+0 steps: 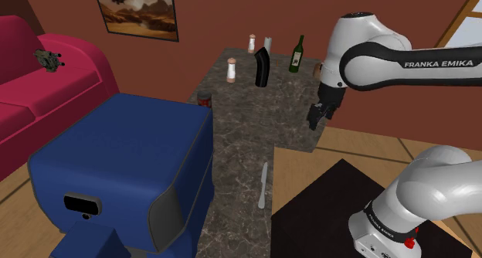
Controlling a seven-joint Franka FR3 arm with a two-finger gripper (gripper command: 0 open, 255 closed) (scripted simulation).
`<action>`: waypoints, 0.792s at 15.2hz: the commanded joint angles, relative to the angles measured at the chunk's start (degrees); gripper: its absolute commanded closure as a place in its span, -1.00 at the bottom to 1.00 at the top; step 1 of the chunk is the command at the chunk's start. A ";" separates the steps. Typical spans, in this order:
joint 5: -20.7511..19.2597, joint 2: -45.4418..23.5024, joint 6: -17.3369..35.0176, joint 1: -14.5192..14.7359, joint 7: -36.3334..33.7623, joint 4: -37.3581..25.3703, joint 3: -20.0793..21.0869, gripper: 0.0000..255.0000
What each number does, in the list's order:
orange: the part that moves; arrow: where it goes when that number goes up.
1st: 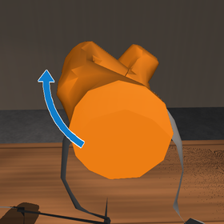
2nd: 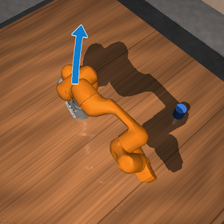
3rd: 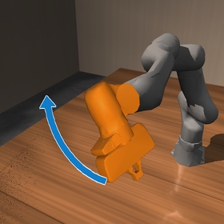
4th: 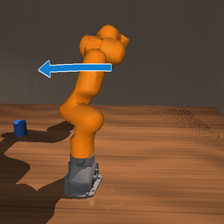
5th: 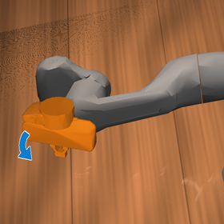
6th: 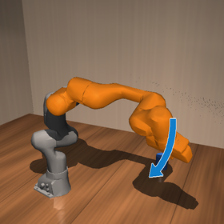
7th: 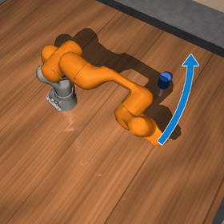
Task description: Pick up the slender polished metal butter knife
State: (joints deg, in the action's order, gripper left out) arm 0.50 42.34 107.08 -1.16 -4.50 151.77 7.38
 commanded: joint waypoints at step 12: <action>9.60 -19.02 29.96 -0.49 -27.51 9.19 13.64 -1.00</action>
State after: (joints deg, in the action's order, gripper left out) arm 9.56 25.80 133.89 -1.50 -29.46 160.61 19.70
